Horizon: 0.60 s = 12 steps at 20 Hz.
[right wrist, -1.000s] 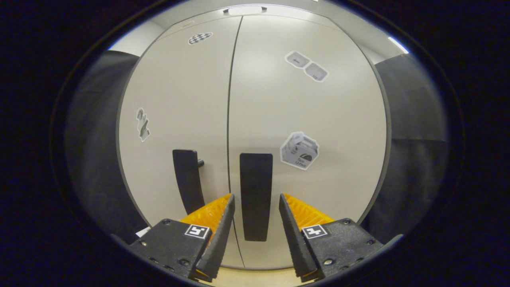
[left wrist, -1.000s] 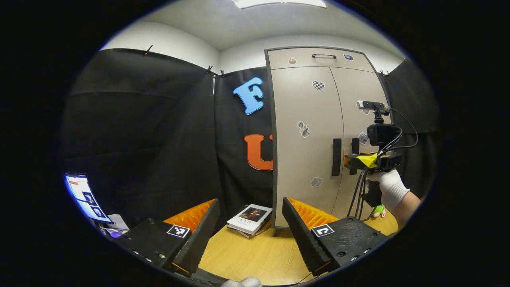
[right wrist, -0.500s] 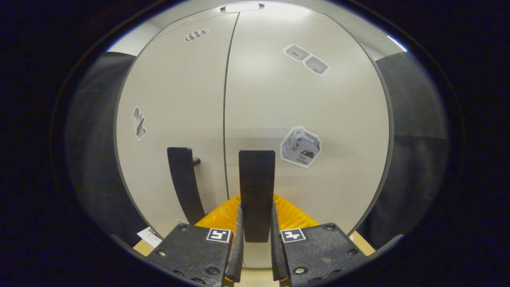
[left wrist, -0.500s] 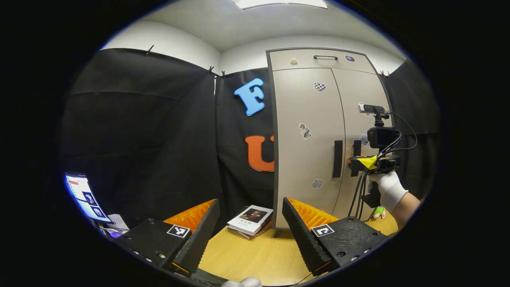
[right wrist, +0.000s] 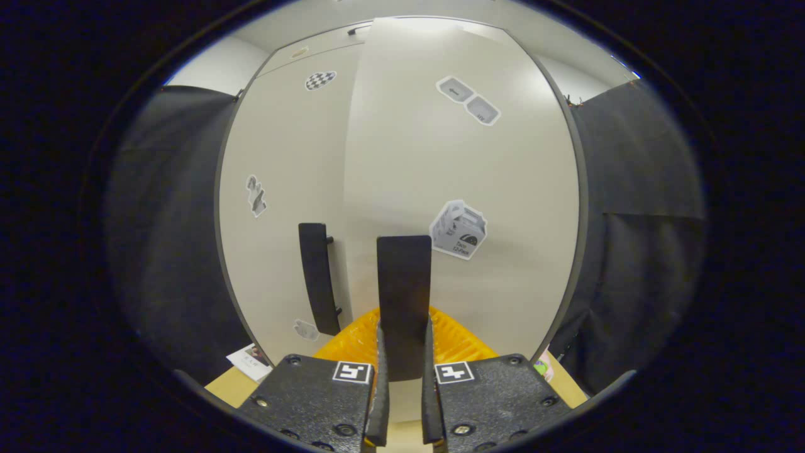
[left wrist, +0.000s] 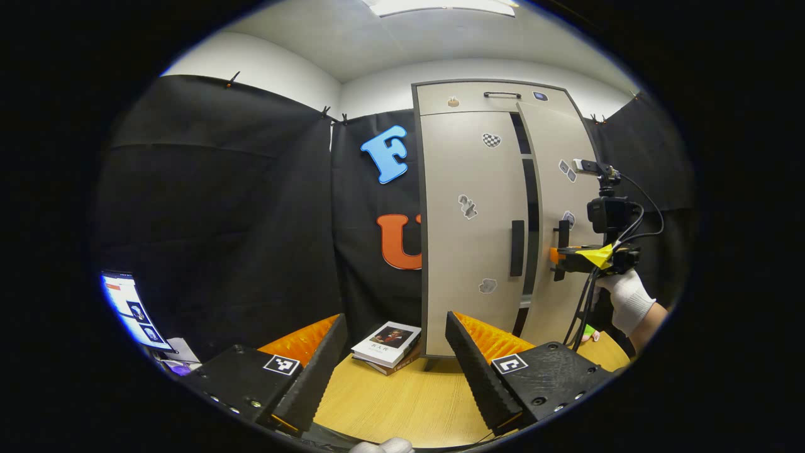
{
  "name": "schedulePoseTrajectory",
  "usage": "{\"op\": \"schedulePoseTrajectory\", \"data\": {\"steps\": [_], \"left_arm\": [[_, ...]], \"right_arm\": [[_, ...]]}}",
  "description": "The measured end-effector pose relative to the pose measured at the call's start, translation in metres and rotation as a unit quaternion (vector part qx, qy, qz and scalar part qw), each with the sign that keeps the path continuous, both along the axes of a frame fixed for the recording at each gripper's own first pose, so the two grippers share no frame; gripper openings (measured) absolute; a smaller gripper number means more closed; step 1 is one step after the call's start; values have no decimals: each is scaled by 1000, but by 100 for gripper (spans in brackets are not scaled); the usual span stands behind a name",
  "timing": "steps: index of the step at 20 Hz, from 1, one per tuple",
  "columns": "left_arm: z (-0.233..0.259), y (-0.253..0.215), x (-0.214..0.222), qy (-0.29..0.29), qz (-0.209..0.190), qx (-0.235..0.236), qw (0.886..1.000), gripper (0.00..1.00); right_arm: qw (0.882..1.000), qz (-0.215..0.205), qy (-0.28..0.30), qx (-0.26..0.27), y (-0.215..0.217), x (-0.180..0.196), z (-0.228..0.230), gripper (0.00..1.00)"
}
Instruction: Open the right door of the double-door shoe cabinet with the right hand, and open the left door with the left hand.
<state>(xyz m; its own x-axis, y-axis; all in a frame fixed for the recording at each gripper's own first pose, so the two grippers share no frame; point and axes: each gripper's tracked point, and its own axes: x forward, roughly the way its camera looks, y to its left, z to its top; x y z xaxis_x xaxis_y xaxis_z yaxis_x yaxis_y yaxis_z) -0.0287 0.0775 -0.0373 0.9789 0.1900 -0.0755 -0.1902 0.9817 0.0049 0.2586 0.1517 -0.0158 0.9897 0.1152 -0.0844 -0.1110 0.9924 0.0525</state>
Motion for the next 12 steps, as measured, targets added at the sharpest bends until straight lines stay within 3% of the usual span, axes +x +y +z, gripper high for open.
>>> {"op": "schedulePoseTrajectory", "data": {"steps": [12], "left_arm": [[-8,-22,-32,-3,-57,-6,998,95]], "right_arm": [[1000,-28,2,8,-36,-41,-5,19]]}}
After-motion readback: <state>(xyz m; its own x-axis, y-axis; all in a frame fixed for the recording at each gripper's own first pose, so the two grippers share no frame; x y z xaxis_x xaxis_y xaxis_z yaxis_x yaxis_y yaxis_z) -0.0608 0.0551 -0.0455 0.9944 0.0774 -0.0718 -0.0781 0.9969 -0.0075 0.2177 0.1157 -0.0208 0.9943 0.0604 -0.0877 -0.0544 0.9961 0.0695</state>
